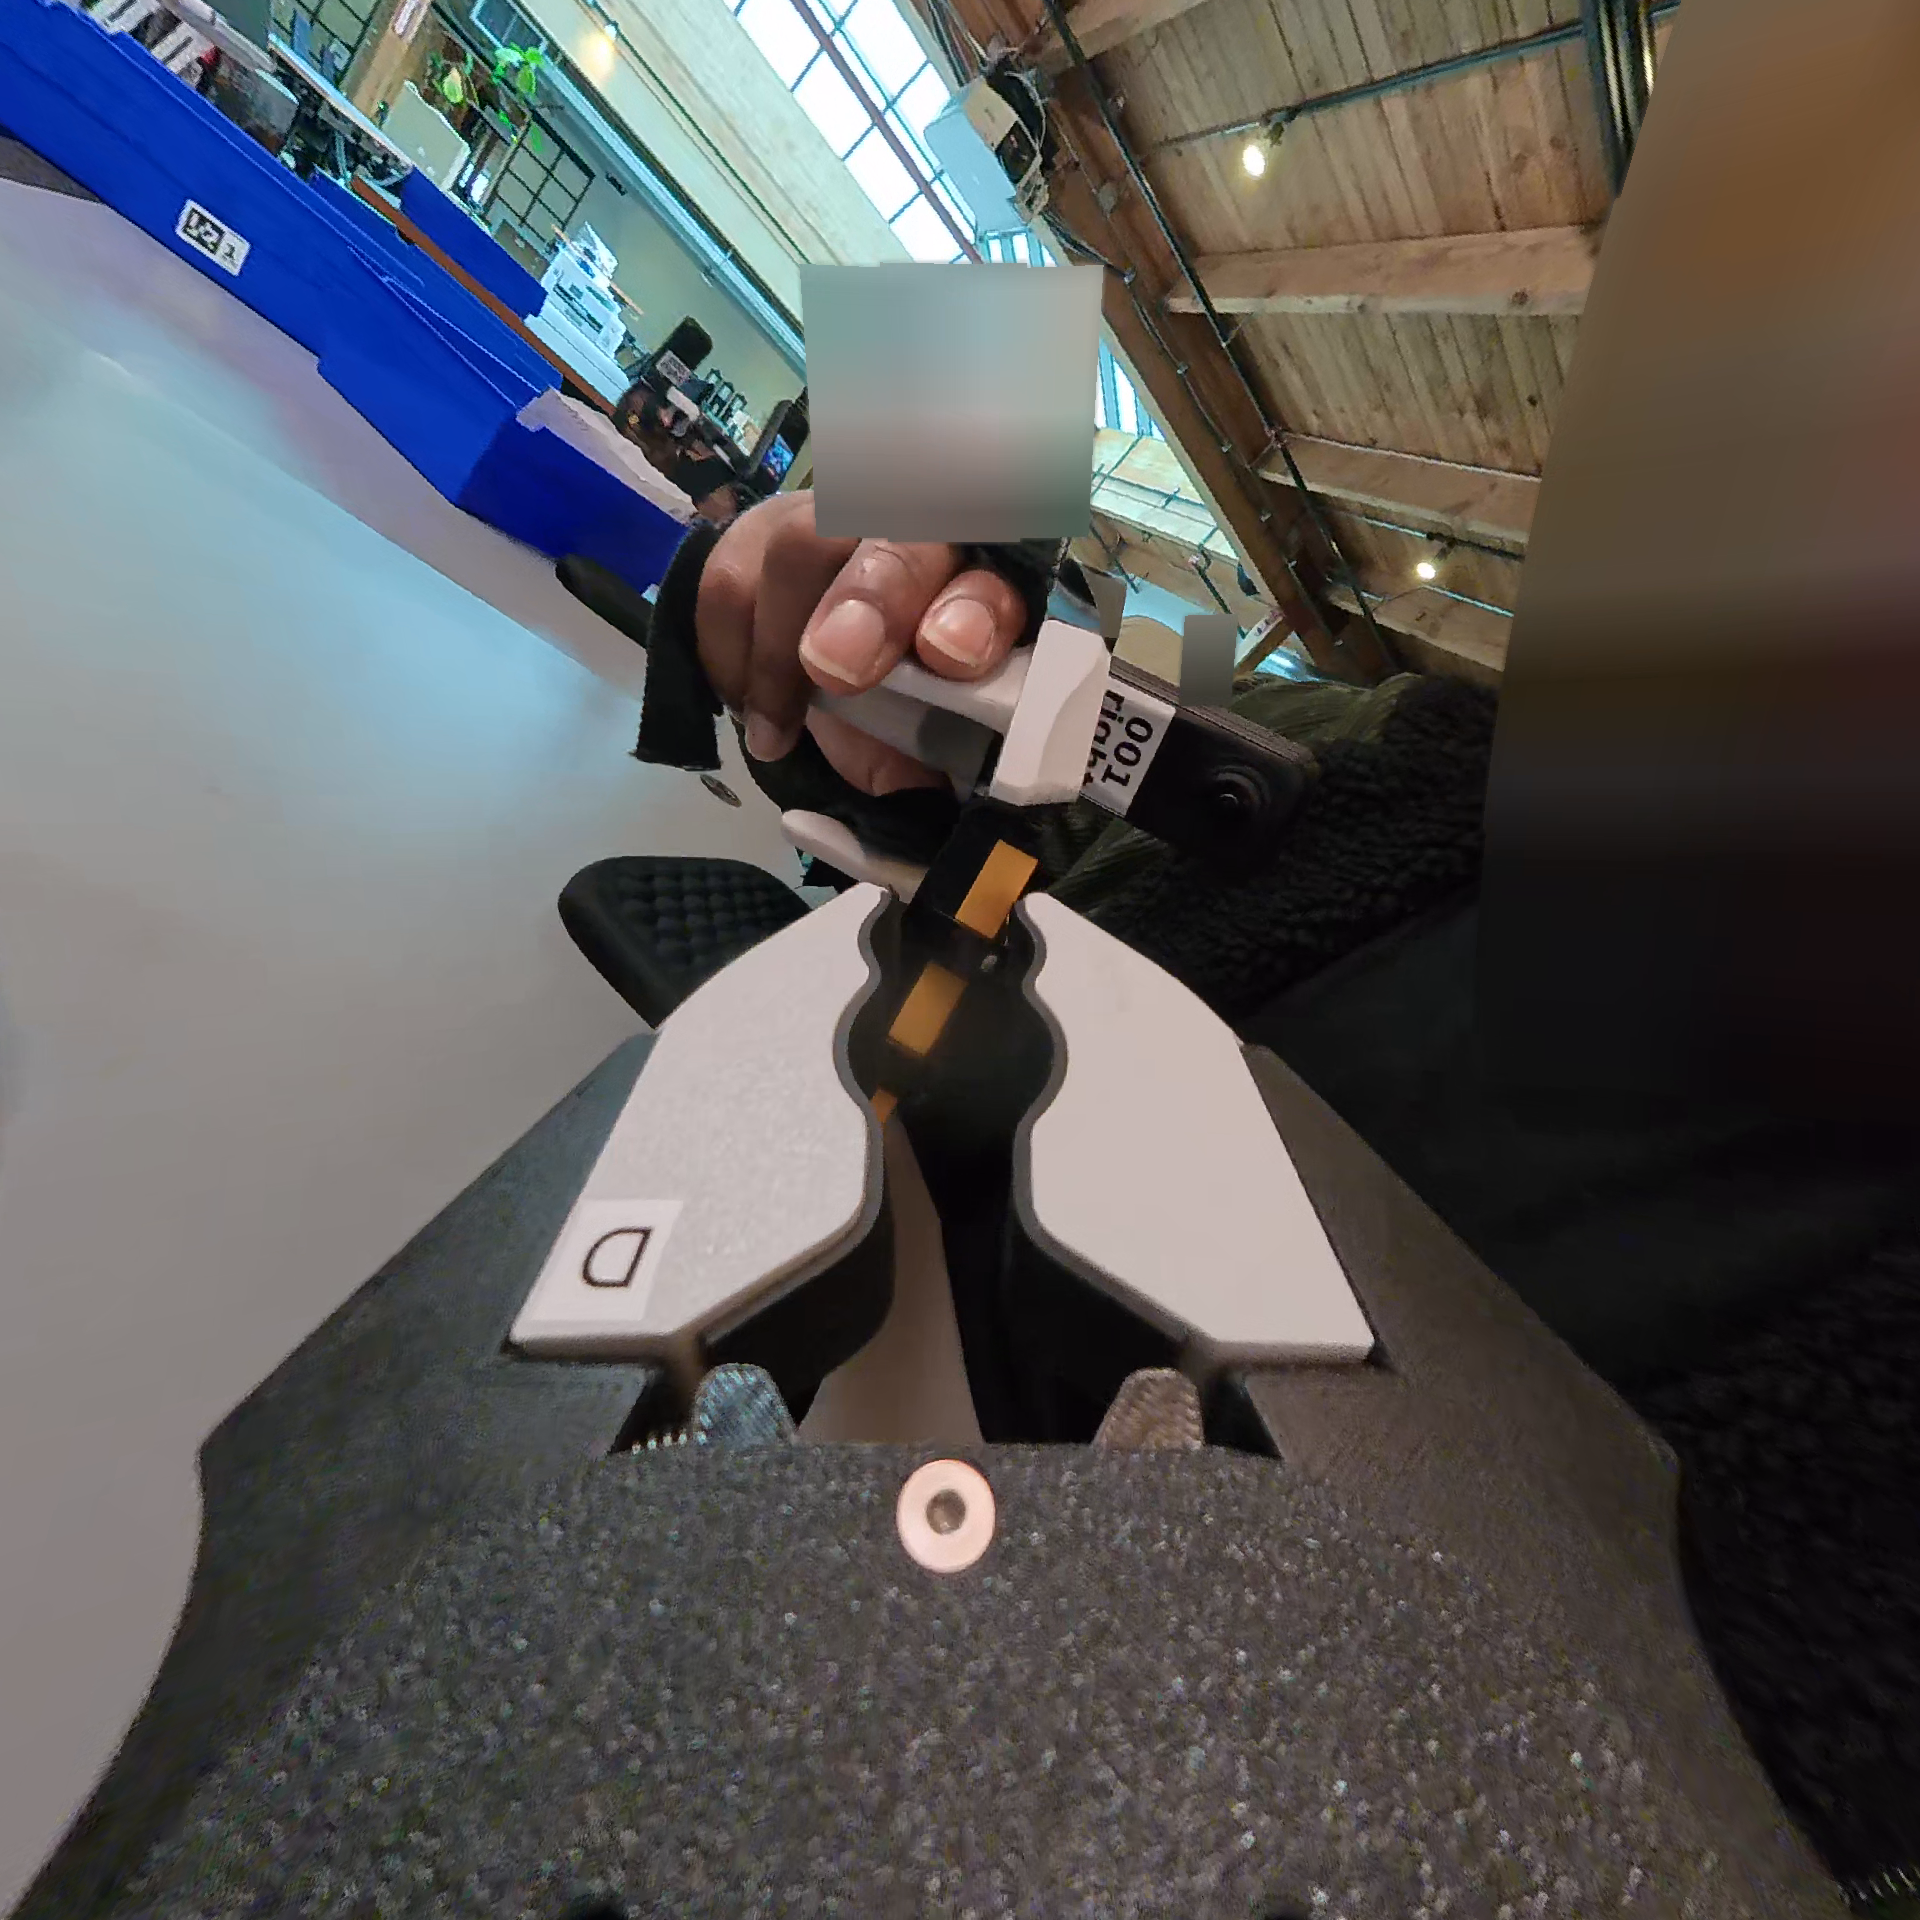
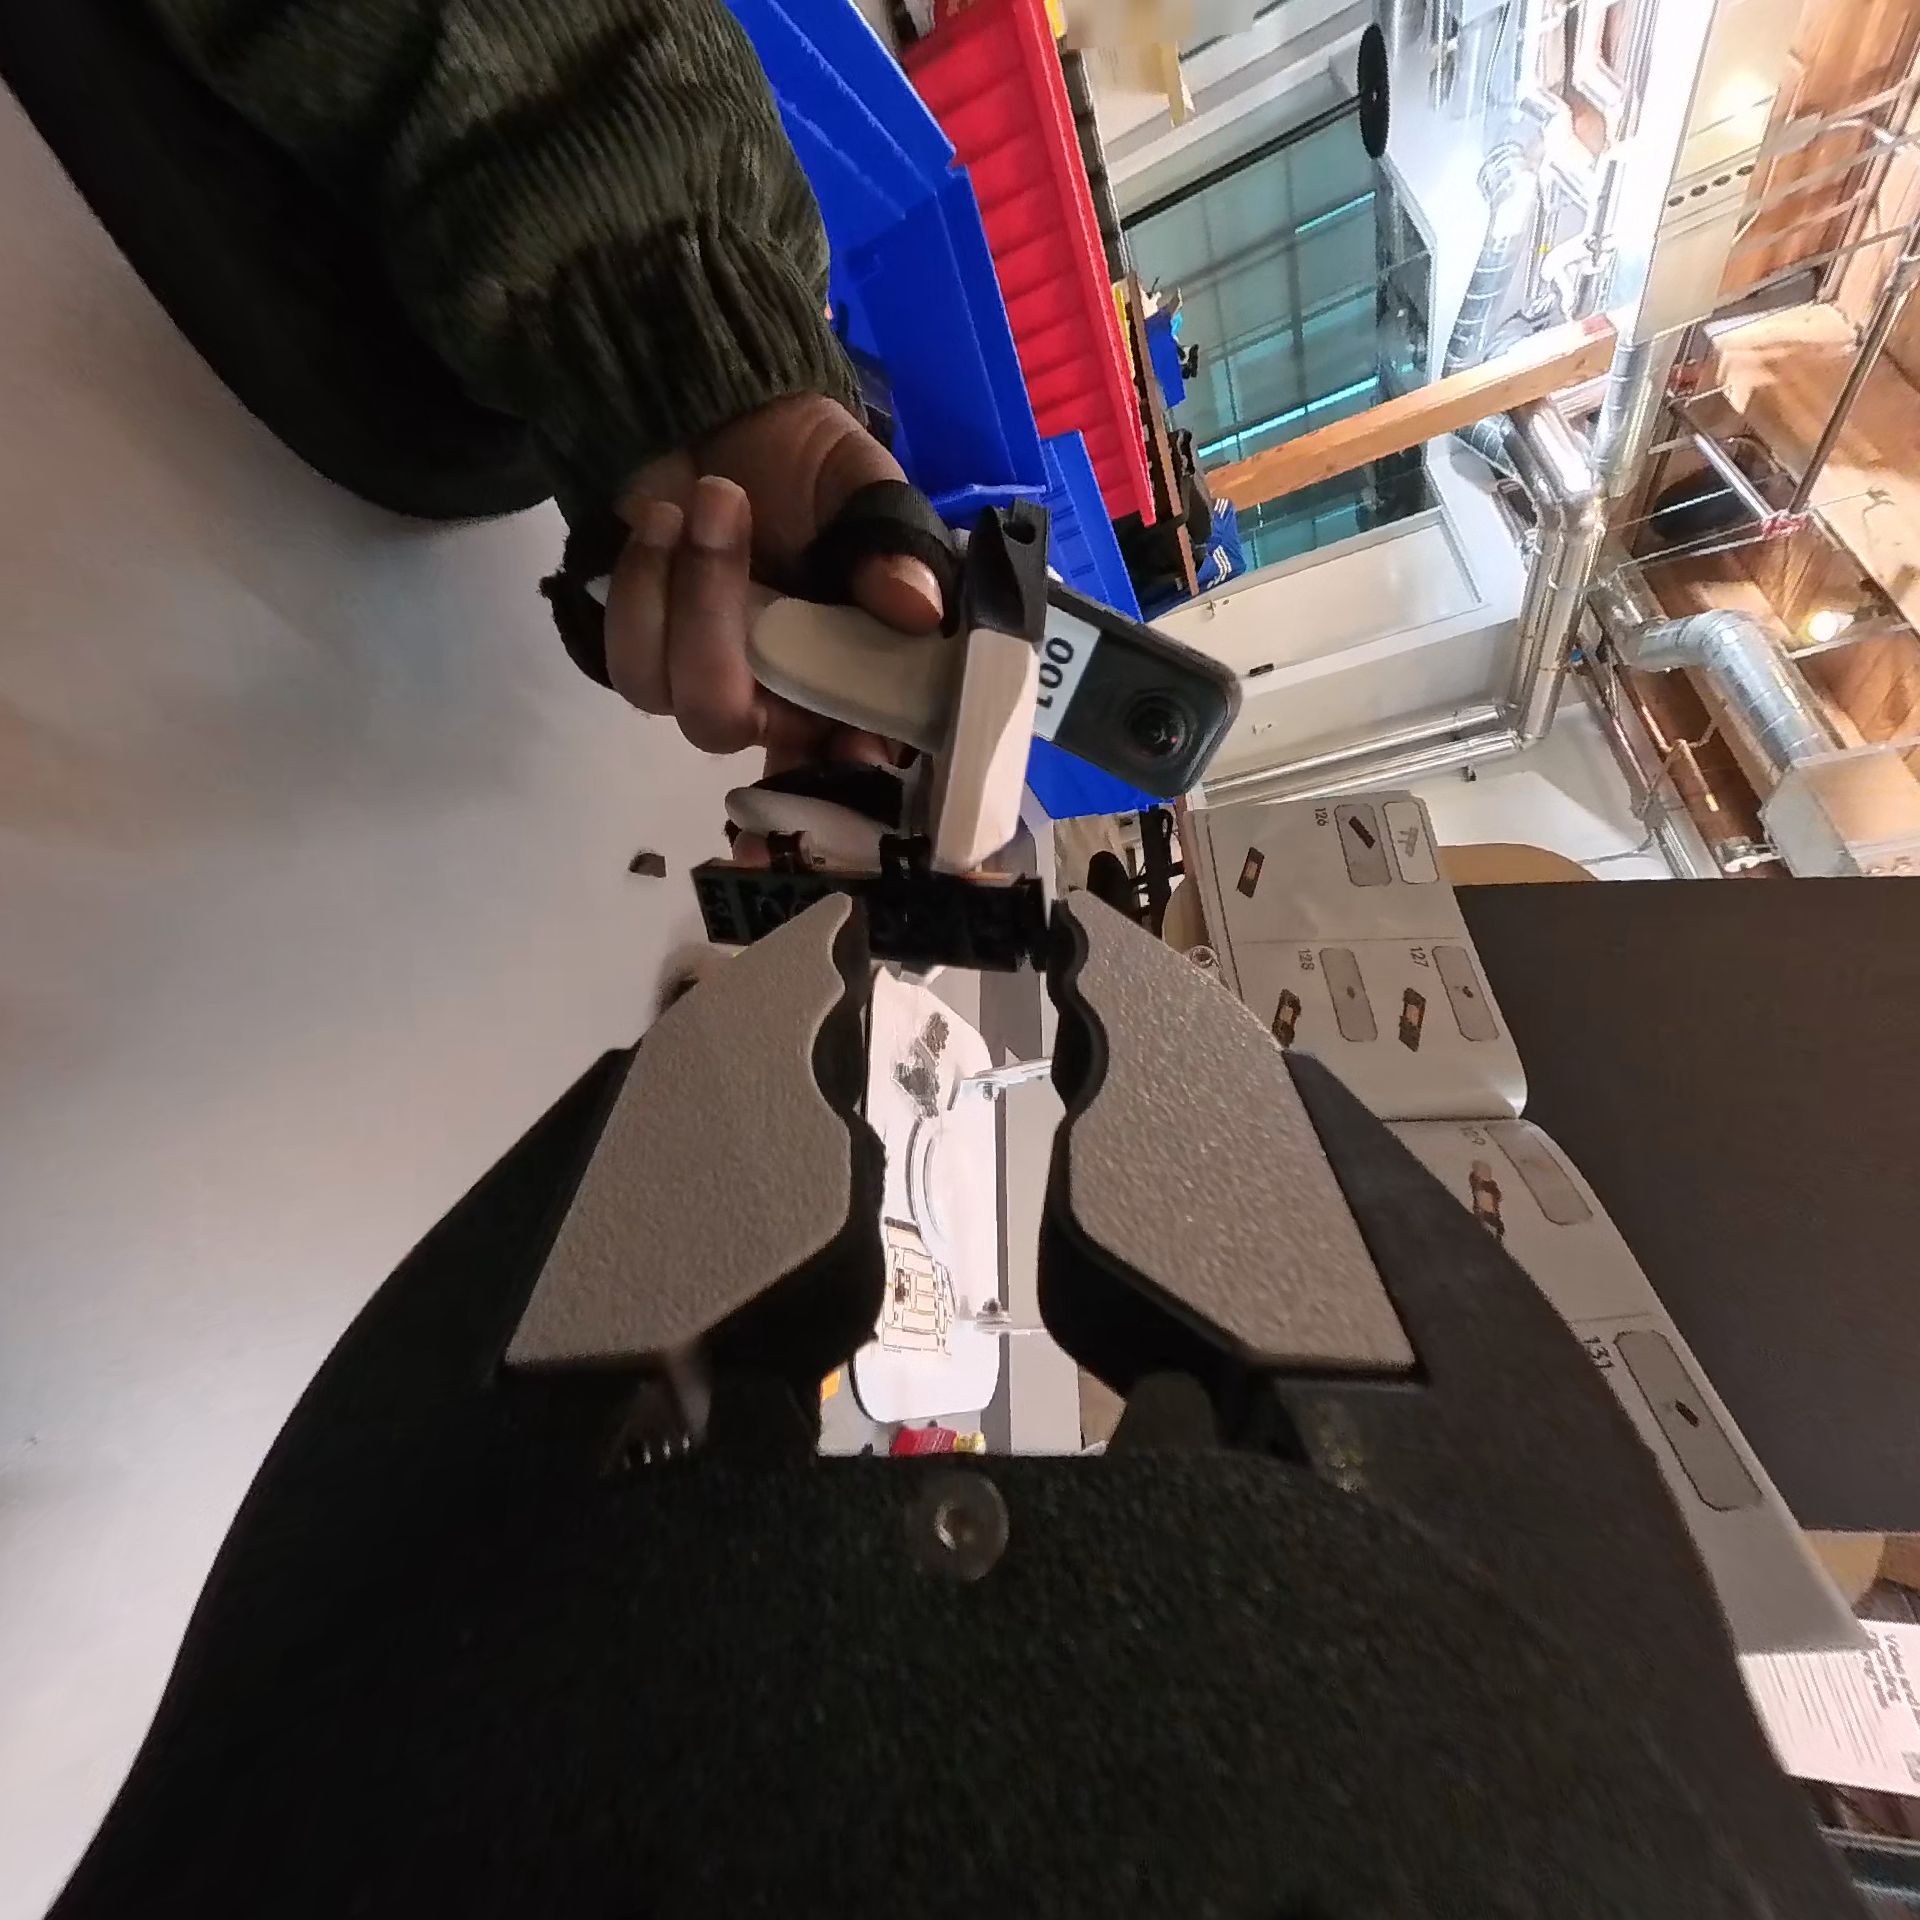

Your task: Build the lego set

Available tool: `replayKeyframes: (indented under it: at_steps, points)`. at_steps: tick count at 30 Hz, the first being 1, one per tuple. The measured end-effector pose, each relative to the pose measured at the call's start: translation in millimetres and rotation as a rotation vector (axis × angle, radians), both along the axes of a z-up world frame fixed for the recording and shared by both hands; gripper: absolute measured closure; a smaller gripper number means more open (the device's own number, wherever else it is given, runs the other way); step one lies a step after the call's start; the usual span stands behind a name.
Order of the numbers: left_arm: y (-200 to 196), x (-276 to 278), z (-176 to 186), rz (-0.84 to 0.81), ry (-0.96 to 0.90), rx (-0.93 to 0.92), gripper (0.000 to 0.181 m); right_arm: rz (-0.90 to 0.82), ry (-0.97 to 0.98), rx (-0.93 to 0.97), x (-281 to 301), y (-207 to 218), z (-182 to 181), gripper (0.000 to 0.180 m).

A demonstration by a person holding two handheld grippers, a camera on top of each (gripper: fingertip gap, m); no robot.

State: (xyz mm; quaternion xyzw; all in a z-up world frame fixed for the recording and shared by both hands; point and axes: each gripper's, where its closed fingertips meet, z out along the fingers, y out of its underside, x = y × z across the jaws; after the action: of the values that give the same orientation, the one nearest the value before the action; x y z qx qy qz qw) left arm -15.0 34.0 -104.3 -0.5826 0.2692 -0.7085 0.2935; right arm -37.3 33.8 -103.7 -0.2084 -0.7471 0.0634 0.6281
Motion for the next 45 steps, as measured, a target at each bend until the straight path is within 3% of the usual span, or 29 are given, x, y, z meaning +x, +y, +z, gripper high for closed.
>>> replayKeyframes:
  at_steps: [21, 45]
  points:
    - [5, -5, 9, 0.046, -0.034, 0.017, 0.161, -0.032, 0.073, 0.042, -4, 6, 10, 0.148]
    - [4, -11, 25, 0.056, -0.102, 0.05, 0.163, -0.018, 0.177, -0.194, -3, 4, 27, 0.145]
